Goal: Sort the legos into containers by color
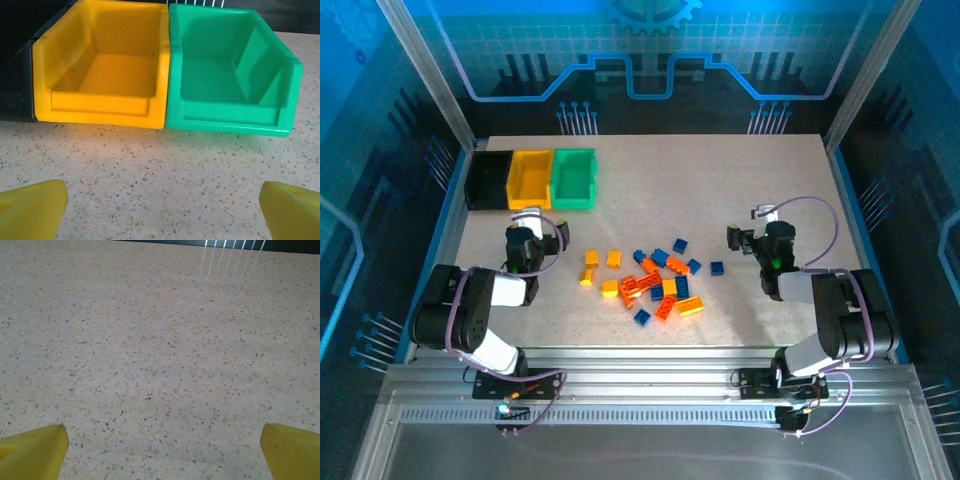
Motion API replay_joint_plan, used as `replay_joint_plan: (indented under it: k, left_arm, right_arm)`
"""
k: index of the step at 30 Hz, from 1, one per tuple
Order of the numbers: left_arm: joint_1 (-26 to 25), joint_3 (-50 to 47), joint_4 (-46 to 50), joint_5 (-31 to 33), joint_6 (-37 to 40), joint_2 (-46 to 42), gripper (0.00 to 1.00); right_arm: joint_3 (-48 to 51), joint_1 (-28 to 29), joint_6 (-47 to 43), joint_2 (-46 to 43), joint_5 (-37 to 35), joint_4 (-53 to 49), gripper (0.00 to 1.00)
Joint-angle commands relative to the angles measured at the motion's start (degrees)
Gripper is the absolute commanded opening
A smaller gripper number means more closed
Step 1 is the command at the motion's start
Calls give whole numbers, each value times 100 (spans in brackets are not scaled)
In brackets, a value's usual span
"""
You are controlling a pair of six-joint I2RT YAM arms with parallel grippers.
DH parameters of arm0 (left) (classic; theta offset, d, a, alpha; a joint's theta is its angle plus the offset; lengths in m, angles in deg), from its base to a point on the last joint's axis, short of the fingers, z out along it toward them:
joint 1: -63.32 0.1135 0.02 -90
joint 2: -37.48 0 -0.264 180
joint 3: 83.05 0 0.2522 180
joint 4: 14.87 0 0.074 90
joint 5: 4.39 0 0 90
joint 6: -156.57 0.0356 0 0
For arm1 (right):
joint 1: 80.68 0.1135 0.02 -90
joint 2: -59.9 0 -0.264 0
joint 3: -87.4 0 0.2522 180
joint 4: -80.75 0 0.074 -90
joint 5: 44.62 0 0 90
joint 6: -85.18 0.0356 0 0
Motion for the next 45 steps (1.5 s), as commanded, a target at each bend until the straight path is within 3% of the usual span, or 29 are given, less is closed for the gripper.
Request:
replay_joint_plan:
  k: [1,32,34,39,43,45]
  left_arm:
    - [57,108,-88,-136,93,55,99]
    - [60,113,-94,-150,84,49,99]
    - [59,175,273,-150,78,-243,99]
    - [59,764,1996,78,-11,-1240,99]
    - [68,934,2062,260,-331,-1865,99]
    - [123,1037,1835,430,-880,-2053,99]
  right_arm:
    - [-27,-7,-103,26,-86,280,100]
    - [-41,-116,-65,9,143,244,100]
    - [-270,-122,-162,-79,375,-224,100]
    - [-1437,27,192,-275,-192,-2566,100]
    - [-1758,224,524,-405,-573,-3305,100]
    - [-1786,356,670,-677,-972,-3366,100]
